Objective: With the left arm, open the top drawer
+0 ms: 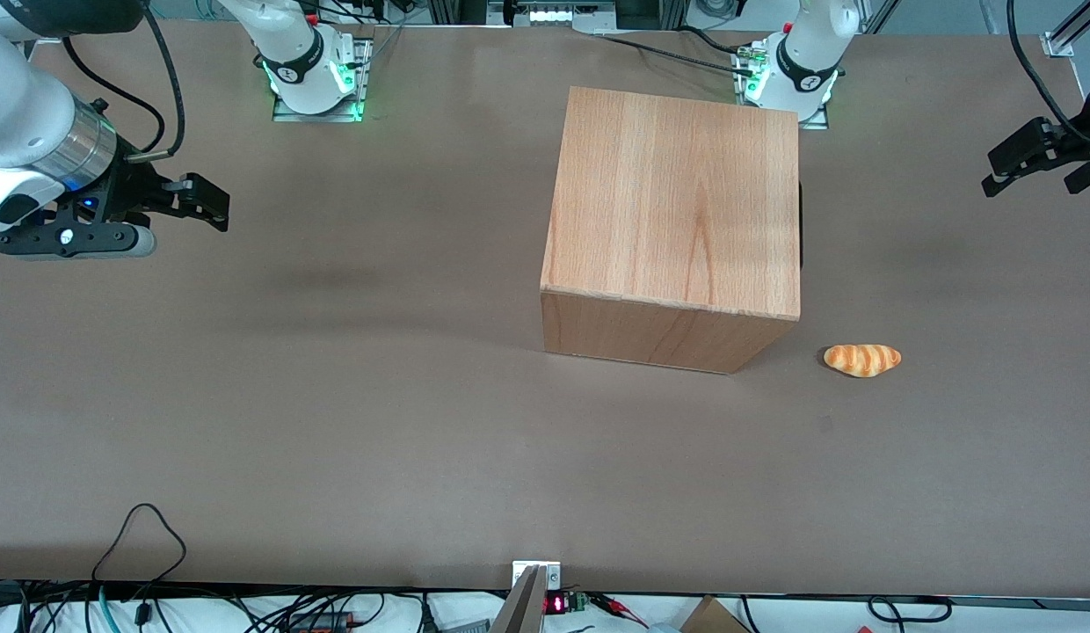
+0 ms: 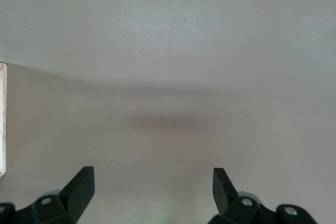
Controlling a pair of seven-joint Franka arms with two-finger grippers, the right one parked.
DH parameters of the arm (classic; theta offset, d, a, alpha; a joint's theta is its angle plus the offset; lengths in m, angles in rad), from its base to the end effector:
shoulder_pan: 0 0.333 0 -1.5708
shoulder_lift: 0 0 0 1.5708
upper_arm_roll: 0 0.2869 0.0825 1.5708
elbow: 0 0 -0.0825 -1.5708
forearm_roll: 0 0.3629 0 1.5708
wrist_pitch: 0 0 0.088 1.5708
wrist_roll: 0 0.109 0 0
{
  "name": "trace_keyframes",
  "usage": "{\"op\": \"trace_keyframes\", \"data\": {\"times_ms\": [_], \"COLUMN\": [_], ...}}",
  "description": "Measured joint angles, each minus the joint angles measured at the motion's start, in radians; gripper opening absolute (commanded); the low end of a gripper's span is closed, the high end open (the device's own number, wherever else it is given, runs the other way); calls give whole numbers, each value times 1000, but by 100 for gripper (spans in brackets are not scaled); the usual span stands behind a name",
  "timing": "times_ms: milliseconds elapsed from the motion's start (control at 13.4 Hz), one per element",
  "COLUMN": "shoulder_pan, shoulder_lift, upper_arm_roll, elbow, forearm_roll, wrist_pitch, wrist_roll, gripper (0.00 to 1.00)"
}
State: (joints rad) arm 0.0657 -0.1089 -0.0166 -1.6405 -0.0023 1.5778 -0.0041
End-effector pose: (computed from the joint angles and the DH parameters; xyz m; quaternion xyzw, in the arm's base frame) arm 0.5026 0.0240 0.6190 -0.9994 -0.0266 -0.0231 0.0003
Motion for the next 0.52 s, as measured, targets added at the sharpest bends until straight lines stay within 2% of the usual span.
{"op": "trace_keyframes", "data": {"times_ms": [522], "shoulder_pan": [0], "shoulder_lift": [0], "upper_arm_roll": [0], "elbow": [12], "forearm_roll": [0], "wrist_pitch": [-1], "wrist_roll": [0], "gripper": [100]}}
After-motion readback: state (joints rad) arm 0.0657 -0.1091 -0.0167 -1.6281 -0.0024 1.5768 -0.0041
